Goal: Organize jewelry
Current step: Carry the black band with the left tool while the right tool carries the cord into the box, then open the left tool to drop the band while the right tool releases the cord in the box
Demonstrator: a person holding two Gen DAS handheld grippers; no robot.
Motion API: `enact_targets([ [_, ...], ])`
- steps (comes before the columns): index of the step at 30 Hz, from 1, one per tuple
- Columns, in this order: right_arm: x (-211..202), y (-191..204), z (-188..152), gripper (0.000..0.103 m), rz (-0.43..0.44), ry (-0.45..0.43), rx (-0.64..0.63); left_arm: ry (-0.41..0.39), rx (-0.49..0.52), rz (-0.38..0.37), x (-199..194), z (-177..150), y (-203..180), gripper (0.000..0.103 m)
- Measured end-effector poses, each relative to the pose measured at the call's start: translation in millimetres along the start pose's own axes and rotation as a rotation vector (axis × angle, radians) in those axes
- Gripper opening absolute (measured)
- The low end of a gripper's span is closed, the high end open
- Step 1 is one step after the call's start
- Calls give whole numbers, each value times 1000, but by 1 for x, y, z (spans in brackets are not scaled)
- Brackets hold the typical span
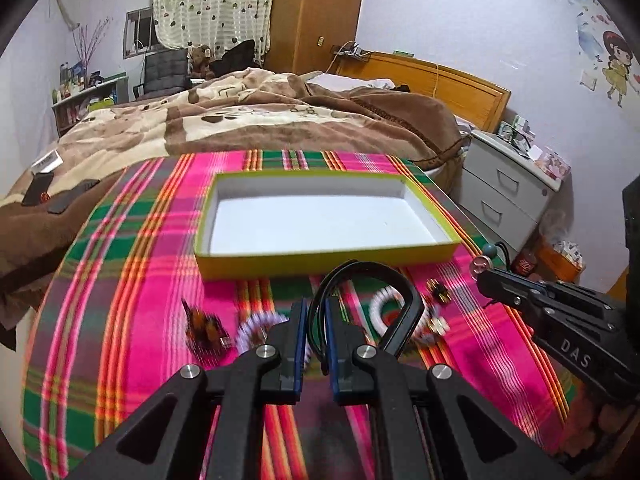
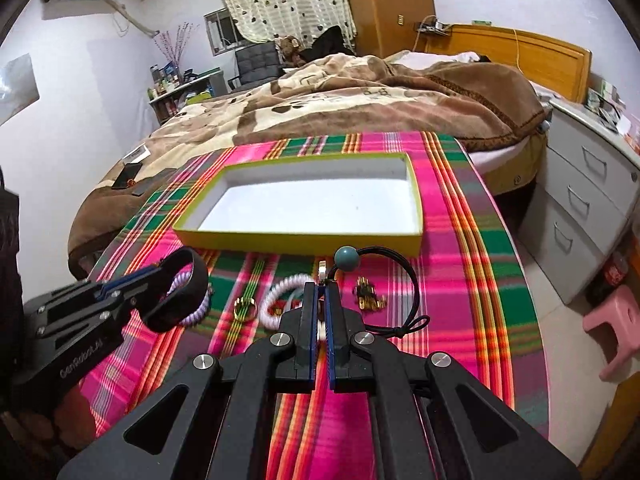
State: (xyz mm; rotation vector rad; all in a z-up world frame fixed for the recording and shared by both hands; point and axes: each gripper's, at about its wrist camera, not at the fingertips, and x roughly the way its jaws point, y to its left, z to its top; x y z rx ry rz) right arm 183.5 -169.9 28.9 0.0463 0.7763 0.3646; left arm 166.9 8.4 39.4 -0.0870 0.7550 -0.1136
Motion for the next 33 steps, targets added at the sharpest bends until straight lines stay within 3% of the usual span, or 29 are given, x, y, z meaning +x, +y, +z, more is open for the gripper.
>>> enact_targets([
  [19, 87, -28, 77, 3, 1, 22, -23, -7, 26, 80, 90, 87, 34, 9],
  [33, 153, -52, 99, 3, -7, 107, 3, 90, 27, 148, 160, 103, 61, 9],
])
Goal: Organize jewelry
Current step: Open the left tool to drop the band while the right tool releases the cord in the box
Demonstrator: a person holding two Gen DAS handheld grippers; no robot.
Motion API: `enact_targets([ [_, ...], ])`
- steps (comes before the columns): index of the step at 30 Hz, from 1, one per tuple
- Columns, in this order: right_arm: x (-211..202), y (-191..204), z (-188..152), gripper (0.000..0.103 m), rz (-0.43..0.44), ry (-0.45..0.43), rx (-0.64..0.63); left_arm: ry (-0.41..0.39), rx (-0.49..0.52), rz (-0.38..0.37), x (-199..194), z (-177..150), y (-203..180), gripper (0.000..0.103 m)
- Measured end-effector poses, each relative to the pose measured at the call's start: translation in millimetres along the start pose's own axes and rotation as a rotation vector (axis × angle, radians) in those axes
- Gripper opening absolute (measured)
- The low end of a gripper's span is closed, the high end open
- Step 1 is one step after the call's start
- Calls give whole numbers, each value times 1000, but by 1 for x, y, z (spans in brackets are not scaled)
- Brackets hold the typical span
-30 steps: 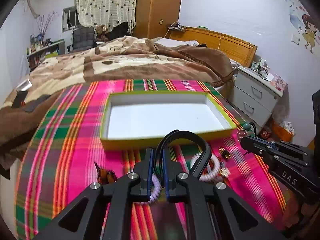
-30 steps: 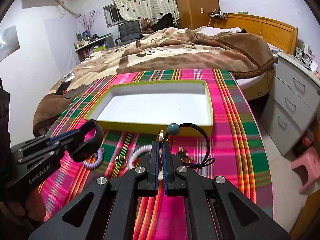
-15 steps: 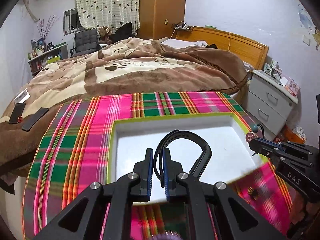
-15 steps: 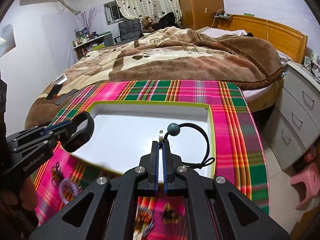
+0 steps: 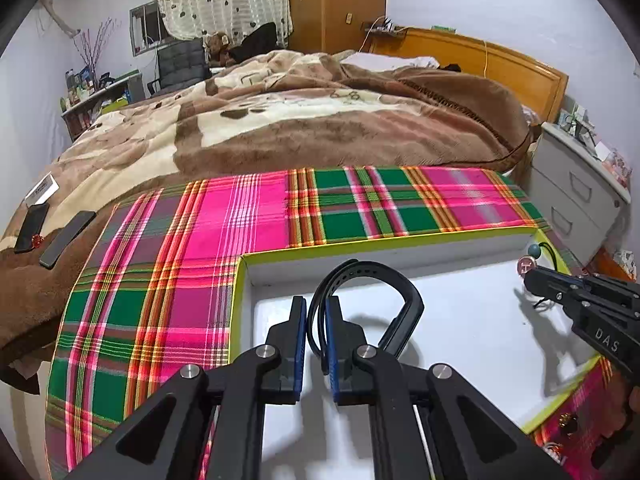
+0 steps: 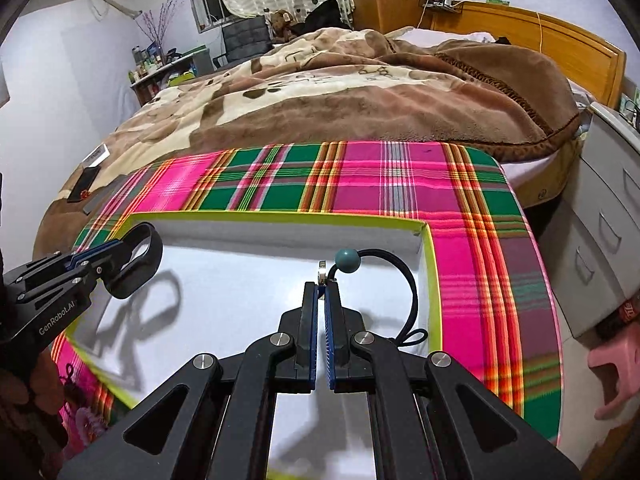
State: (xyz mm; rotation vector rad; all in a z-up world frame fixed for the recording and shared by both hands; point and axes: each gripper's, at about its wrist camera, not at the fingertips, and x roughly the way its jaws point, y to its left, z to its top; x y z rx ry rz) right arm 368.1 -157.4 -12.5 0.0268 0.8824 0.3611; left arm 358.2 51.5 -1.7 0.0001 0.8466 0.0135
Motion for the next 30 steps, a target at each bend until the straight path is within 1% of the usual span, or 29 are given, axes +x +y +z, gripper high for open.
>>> enact_targets([
  [2, 6, -1, 2, 3, -4, 16, 4, 25, 0, 15, 7, 1, 0, 9],
  [6, 15, -4, 3, 3, -3, 39, 14, 47, 9, 21, 14, 2, -3, 9],
  [13, 21, -8, 5, 3, 4, 55, 19, 70, 1, 12, 22, 2, -2, 10],
  [16, 21, -9, 6, 5, 8, 53, 23, 63, -1, 11, 21, 2, -2, 10],
  [18, 20, -9, 5, 13, 12, 50, 24, 60, -6, 2, 20, 1, -1, 10],
  [25, 8, -8, 3, 16, 7, 28, 23, 30, -25, -18, 4, 0, 1, 10],
  [29, -14, -2, -2, 16, 12, -8, 18, -16, -43, -35, -19, -3, 2, 11],
  [30, -20, -1, -4, 16, 13, -18, 15, -29, -43, -38, -27, -5, 2, 13],
])
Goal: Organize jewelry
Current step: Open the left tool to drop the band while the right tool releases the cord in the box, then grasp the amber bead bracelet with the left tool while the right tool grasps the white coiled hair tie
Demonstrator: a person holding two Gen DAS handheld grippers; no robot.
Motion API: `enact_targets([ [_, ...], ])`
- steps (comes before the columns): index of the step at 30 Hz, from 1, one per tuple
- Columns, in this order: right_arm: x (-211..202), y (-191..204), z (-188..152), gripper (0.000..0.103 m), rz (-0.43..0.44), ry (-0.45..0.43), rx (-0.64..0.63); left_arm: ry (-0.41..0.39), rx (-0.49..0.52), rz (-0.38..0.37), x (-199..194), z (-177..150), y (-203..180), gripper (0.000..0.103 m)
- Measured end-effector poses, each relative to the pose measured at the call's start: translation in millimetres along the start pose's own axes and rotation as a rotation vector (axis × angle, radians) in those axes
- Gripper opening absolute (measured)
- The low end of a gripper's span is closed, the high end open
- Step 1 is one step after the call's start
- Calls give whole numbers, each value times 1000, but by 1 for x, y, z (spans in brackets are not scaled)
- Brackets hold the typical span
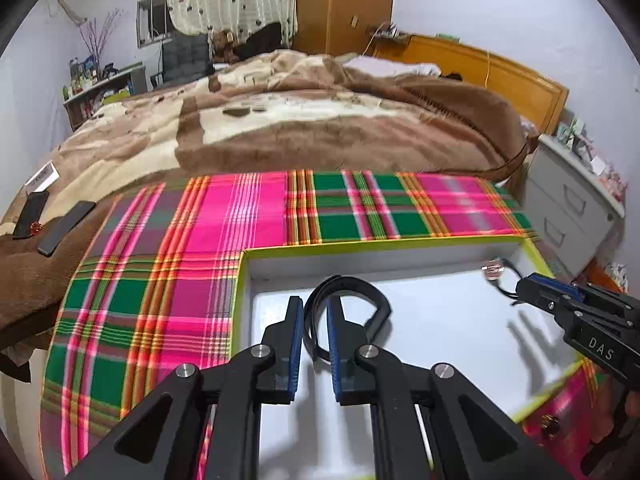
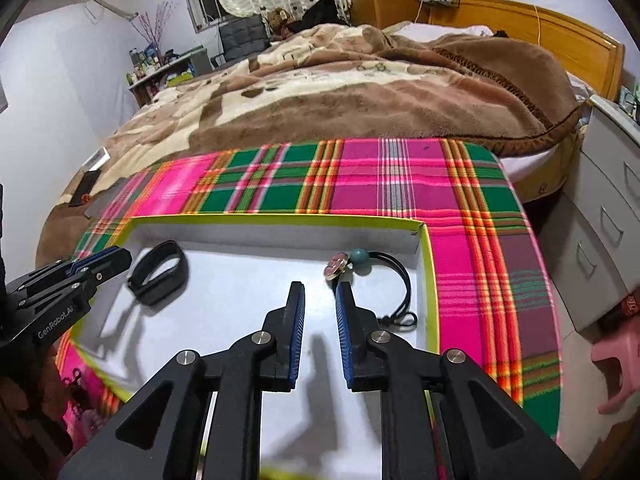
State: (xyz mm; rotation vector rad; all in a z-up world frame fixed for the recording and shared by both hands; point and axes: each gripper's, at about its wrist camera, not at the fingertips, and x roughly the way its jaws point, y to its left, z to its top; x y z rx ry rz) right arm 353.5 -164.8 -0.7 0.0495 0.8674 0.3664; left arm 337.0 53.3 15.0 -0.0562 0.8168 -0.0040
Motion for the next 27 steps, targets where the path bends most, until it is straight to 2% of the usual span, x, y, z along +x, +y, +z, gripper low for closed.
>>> enact_targets([
  [3, -24, 7, -9, 17, 4, -40, -11, -44, 5, -5, -24, -8, -1, 22],
  [14, -105, 38, -70, 17, 19, -151, -48, -184, 18, -34, -120, -61, -4, 22],
  [21, -135, 53, -105, 17, 36, -164, -65, -196, 23, -65, -156, -99, -10, 22],
  [27, -143, 54, -126, 17, 51, -155, -59, -193, 28, -77, -170, -122, -11, 23],
])
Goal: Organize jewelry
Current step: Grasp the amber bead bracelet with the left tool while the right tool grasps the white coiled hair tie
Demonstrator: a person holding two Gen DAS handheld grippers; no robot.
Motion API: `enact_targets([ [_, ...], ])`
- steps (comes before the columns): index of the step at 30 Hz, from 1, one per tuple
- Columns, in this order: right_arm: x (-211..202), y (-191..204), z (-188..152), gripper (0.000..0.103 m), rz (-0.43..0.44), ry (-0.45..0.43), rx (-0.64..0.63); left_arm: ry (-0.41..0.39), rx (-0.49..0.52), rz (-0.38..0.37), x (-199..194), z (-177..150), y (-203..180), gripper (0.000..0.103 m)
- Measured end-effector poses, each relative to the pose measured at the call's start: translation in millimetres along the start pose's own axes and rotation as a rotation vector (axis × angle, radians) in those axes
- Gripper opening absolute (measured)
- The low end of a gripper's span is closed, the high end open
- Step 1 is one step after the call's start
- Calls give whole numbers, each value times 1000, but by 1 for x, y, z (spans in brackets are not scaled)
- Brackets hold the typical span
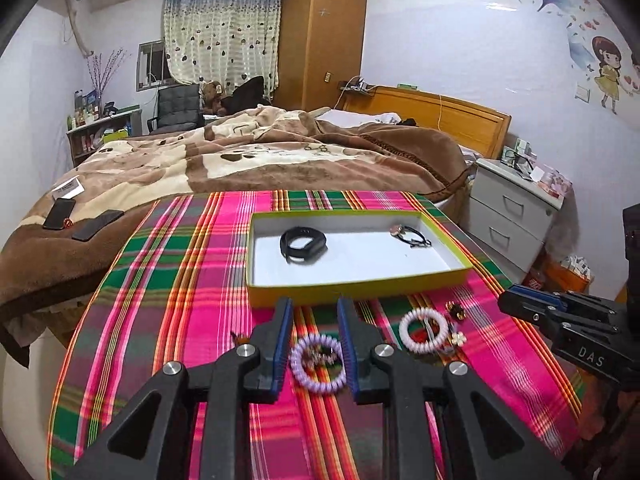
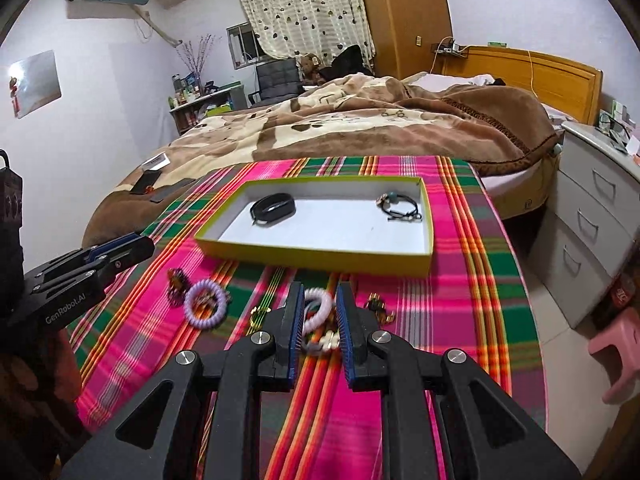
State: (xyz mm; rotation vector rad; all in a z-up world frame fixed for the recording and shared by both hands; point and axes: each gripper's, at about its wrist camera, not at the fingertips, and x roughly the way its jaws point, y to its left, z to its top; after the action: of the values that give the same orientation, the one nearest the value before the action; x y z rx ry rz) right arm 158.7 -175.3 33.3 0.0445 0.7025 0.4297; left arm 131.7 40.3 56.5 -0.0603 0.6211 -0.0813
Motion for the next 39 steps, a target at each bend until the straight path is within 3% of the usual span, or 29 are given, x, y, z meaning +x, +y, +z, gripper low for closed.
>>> enact_targets([
  [20, 10, 3, -22, 17, 24, 50, 17, 78, -31, 52, 4, -39, 25, 23],
  [32, 41, 1, -17, 17, 32, 109, 26, 132, -59, 65, 34, -33, 42, 23],
  [39, 61, -1, -11, 17, 34, 149, 42, 162, -86, 74, 53, -27, 49, 30],
])
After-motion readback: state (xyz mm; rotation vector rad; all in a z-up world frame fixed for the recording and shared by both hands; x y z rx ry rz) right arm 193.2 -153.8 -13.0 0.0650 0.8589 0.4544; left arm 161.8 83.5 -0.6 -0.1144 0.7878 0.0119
